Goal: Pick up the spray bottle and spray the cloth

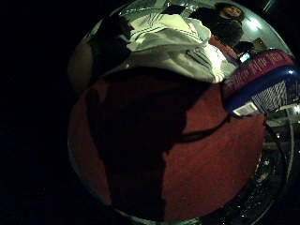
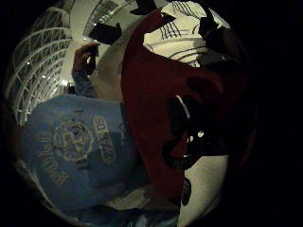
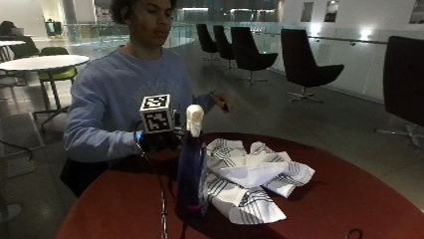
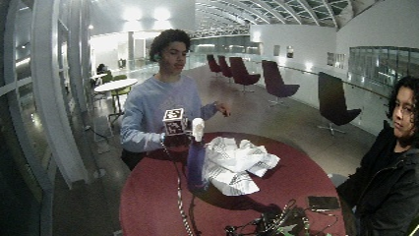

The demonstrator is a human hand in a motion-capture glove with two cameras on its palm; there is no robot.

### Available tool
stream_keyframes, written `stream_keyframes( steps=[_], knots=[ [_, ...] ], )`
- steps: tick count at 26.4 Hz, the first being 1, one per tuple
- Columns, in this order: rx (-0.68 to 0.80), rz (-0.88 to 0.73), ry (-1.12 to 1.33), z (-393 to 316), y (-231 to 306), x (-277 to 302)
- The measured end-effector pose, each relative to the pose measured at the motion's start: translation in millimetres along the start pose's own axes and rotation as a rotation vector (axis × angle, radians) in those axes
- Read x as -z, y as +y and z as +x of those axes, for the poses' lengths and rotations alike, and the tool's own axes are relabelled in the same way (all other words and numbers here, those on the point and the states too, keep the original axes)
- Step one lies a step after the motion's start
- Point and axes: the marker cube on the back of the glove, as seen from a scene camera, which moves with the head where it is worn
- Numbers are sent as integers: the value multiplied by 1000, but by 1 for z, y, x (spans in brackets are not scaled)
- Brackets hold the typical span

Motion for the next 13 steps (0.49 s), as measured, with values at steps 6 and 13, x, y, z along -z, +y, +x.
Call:
stream_keyframes(
  steps=[6,13],
  knots=[
    [-12,7,-12,2,-2,7],
    [-16,0,3,3,-7,14]
  ],
)
